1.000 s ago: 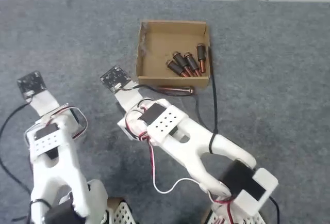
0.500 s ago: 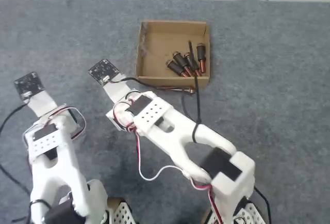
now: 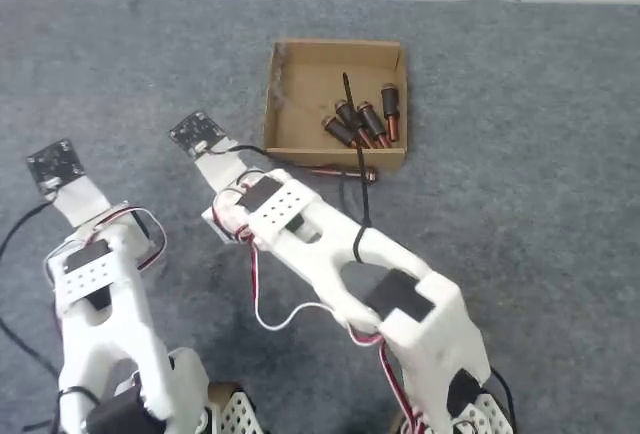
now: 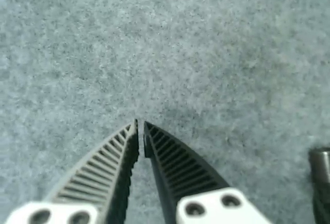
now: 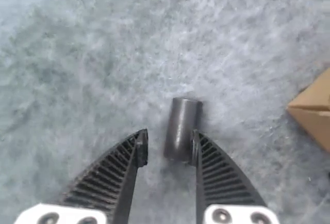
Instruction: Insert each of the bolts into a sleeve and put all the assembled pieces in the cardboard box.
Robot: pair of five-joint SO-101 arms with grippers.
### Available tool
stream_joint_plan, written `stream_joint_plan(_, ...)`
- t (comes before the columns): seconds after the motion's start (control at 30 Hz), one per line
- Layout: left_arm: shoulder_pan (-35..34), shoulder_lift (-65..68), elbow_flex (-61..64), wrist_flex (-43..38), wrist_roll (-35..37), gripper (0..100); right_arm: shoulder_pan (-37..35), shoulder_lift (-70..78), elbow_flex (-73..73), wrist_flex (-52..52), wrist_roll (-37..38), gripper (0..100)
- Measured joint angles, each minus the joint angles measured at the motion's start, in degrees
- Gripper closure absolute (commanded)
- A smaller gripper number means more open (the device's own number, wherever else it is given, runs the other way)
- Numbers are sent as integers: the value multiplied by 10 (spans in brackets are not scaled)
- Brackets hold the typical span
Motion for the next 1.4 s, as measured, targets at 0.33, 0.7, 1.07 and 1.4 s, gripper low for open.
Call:
stream_joint_plan(0.33,0,0,0,0,0,987,1,91,-127,86,0,882)
stream_joint_plan(0.7,6,0,0,0,2,987,1,115,-179,101,0,886)
stream_joint_plan(1.07,6,0,0,0,-1,987,1,161,-243,141,46,887)
stream_joint_plan(1.4,6,0,0,0,-1,987,4,226,-367,232,56,989)
